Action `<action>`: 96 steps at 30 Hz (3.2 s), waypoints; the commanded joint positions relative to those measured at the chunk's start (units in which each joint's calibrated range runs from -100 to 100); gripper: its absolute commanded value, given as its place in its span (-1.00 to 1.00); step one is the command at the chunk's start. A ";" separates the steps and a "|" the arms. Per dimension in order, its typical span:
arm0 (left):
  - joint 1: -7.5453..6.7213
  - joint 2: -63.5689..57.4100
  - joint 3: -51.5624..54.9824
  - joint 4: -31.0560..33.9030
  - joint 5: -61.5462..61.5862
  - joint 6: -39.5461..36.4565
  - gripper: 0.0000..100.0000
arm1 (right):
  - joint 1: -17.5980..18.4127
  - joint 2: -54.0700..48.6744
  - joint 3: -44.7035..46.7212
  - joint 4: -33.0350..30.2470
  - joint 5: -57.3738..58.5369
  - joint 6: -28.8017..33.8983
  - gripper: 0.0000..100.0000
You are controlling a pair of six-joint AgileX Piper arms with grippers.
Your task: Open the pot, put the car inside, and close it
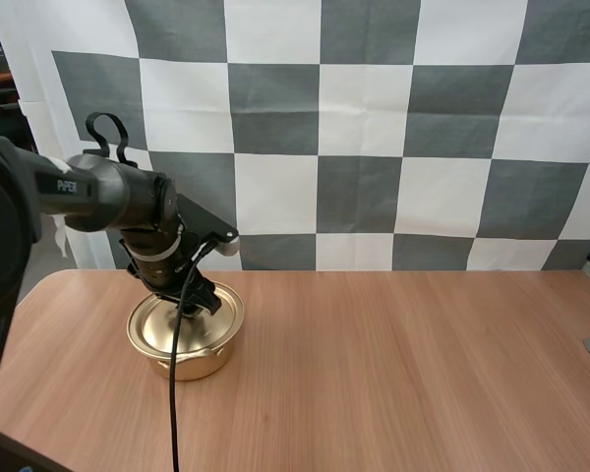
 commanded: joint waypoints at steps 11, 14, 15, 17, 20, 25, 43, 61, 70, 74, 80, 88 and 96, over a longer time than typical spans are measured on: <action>-0.04 -1.04 -0.19 -1.76 -2.47 -0.15 1.00 | -0.01 -0.04 0.00 0.08 0.00 0.03 1.00; 0.04 -2.48 -2.46 -1.79 -2.21 -2.02 1.00 | -0.01 -0.04 0.00 -0.02 0.00 0.03 1.00; 0.04 -3.21 -4.05 -2.46 -0.61 -2.27 1.00 | -0.01 -0.04 0.00 -0.14 0.00 0.03 1.00; 0.11 -4.85 -7.29 -4.97 2.41 -3.43 0.25 | -0.01 -0.04 0.00 -0.14 0.00 0.03 1.00; 0.84 -8.39 -12.58 -8.03 2.86 -10.23 -0.94 | -0.01 -0.04 0.00 0.13 0.00 0.03 1.00; 2.94 -16.17 -21.79 -12.52 0.57 -18.34 -1.00 | -0.01 -0.04 0.00 0.12 0.00 1.73 1.00; 3.61 -39.73 -32.37 -7.93 -14.79 -19.49 -1.00 | -0.01 0.09 11.50 -3.94 0.00 8.31 -1.00; 1.38 -56.93 -13.09 -7.80 -6.30 -22.95 -1.00 | -0.01 -0.05 41.96 -8.60 -12.63 13.03 -1.00; 0.30 -75.83 27.05 -7.59 -37.64 -23.15 -1.00 | 7.12 -3.22 56.51 -27.98 -24.52 28.41 -1.00; 0.30 -82.21 39.56 -7.45 -46.26 -23.15 -1.00 | 12.51 -7.76 65.35 -41.26 -29.86 44.73 -1.00; 0.30 -85.88 50.29 -7.57 -50.18 -23.18 -1.00 | 13.01 -8.48 75.85 -48.02 -33.05 51.00 -1.00; 0.30 -85.88 52.82 -7.93 -42.57 -23.40 -1.00 | 10.98 -18.57 93.13 -49.39 -63.21 51.00 -1.00; 0.30 -85.88 52.82 -8.98 -27.29 -23.40 -1.00 | 10.16 -27.69 106.85 -49.39 -81.95 51.00 -1.00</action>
